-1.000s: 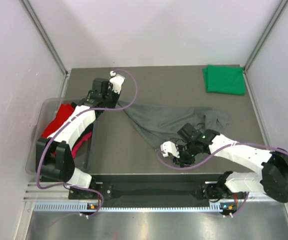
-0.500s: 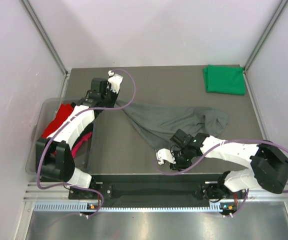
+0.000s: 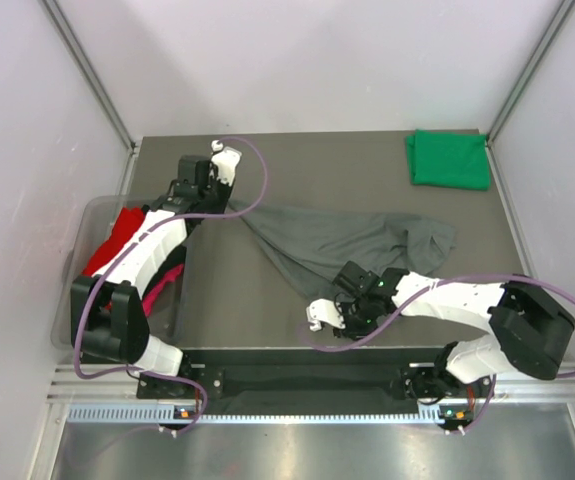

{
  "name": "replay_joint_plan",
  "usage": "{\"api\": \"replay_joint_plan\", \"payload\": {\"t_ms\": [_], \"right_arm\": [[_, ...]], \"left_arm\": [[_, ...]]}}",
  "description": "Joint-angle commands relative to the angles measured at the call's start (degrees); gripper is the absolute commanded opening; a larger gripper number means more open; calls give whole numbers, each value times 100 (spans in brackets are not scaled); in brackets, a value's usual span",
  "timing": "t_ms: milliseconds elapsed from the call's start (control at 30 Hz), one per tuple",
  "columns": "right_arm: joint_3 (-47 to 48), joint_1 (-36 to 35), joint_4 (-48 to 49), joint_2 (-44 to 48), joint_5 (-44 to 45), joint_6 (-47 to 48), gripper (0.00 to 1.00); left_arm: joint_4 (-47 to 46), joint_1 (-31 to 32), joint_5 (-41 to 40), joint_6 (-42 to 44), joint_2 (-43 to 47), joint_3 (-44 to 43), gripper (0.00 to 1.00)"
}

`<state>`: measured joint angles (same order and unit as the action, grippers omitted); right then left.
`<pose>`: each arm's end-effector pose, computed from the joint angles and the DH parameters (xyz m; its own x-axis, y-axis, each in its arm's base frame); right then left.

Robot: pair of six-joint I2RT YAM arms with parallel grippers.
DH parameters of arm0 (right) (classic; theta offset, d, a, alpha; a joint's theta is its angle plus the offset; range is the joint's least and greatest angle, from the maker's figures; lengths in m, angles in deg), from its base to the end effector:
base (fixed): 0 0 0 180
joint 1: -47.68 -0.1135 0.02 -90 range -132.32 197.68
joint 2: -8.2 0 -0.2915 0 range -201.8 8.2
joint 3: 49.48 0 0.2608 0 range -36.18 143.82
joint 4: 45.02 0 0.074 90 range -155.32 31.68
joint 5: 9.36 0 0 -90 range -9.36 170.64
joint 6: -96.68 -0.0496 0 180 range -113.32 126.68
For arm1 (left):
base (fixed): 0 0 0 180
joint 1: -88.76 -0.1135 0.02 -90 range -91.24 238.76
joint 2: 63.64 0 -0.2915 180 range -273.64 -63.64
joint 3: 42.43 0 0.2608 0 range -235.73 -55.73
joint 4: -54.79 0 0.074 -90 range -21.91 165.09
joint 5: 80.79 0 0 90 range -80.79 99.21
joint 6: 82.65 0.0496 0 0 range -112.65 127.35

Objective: Fold and stack the t-shirts
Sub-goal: Flatten the tshirt out

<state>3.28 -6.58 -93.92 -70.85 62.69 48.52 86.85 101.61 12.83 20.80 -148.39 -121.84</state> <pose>0.1216 0.1952 0.1670 0.1251 -0.9126 -0.3892 -0.9862 -0.1571 0.0515 0.3416 -0.0811 0.3045 -0.5129 0.3551 -0.7815 0.4012 0.9041 0.1475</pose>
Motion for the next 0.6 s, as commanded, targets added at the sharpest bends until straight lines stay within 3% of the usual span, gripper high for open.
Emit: {"api": "replay_joint_plan", "payload": {"t_ms": [0, 167, 233, 300, 500, 567], "right_arm": [[53, -85, 387, -269, 266, -10, 24], [26, -93, 492, -313, 477, -36, 20], [26, -85, 562, -357, 530, -71, 28], [0, -94, 641, -392, 696, -141, 29], [-18, -137, 931, -559, 1329, -229, 2], [-17, -129, 975, -481, 1591, -247, 0]], "left_arm": [[-207, -62, 34, -71, 248, -60, 0], [-224, -89, 95, -88, 284, -43, 0], [-215, -98, 95, -106, 284, -43, 0], [-206, -106, 113, -106, 284, -60, 0], [-180, -124, 148, -124, 284, -60, 0], [-172, -124, 148, -124, 284, -69, 0]]}}
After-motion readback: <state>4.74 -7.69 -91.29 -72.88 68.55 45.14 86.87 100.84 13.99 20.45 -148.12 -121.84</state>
